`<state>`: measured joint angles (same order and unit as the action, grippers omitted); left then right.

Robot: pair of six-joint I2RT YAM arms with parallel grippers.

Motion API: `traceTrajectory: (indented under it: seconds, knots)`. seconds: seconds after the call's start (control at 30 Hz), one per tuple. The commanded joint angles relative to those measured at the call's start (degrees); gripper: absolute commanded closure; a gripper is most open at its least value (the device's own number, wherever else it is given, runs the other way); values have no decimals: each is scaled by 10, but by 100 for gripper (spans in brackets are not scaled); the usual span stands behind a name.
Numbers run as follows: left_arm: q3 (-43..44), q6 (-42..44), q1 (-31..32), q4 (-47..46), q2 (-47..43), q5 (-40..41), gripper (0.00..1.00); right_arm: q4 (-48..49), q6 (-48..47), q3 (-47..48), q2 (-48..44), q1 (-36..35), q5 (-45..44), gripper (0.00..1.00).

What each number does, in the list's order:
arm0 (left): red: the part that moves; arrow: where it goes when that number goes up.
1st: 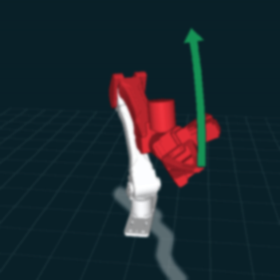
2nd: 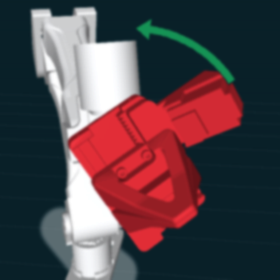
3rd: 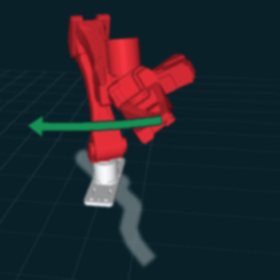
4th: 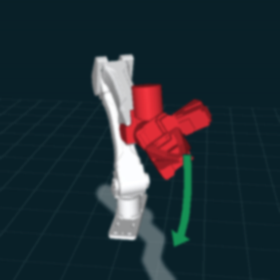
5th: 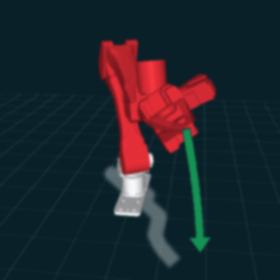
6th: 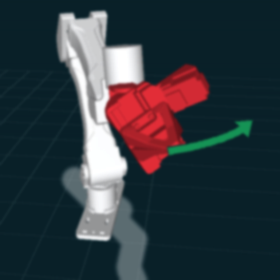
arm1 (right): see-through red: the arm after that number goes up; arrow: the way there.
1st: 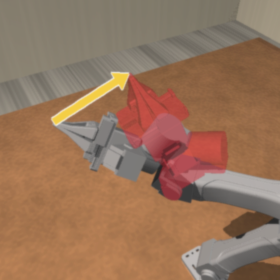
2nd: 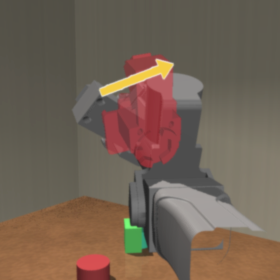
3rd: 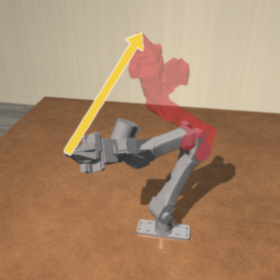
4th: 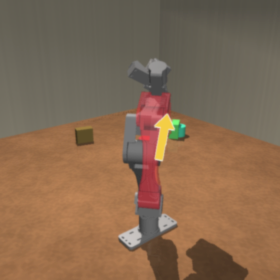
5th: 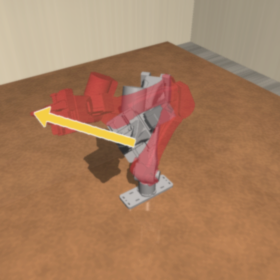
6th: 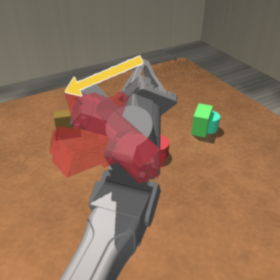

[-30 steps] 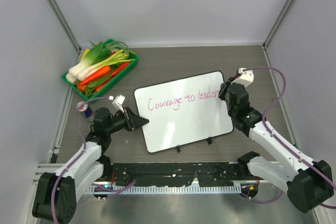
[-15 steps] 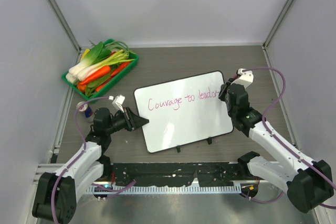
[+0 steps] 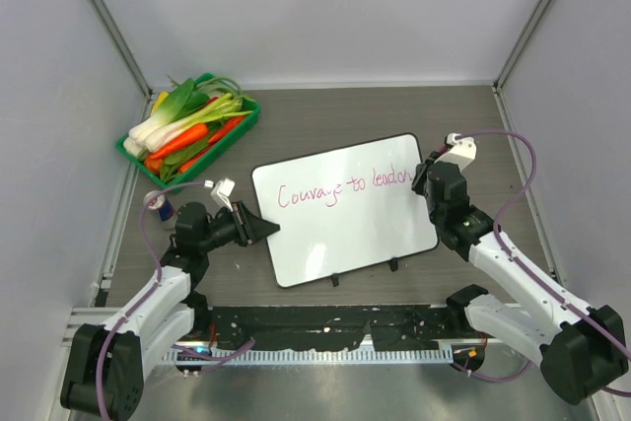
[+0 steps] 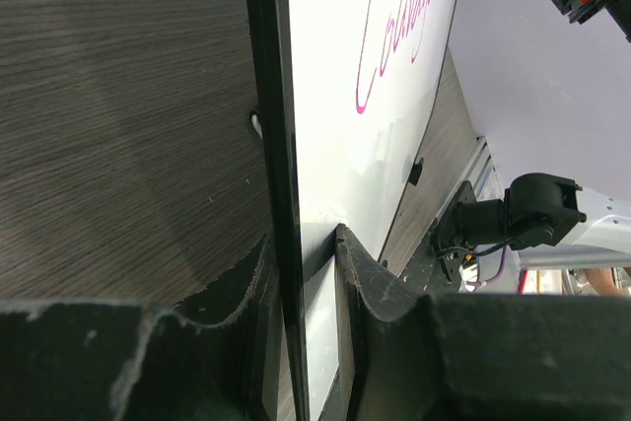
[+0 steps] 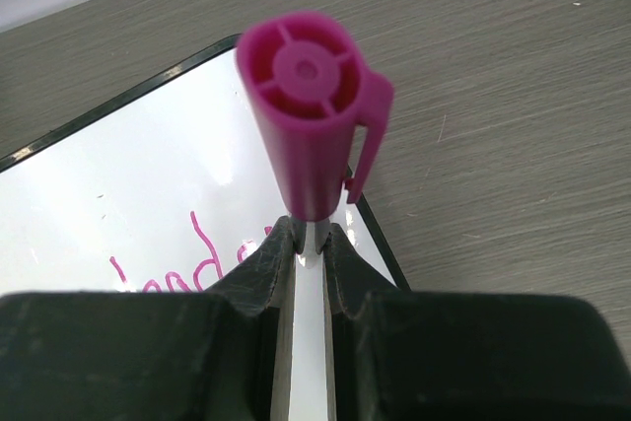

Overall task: Write a sentence on the whiteboard
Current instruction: Write on the whiteboard at the whiteboard stand.

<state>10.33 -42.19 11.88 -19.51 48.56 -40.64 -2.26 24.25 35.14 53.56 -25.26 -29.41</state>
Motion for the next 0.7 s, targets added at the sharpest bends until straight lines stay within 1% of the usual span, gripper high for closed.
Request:
traceTrajectory:
  seconds: [0.0, 0.17, 0.43, 0.67]
  knots:
    - [0, 26, -1, -7, -6, 14, 100, -15, 9, -9, -12, 2, 1, 99]
    - [0, 26, 0, -7, -6, 15, 100, -15, 10, -11, -18, 3, 3, 99]
    - [0, 26, -1, -6, -7, 16, 100, -23, 7, 15, -31, 2, 1, 99]
    - [0, 26, -1, -5, -7, 17, 100, -15, 4, 10, -107, 3, 2, 99]
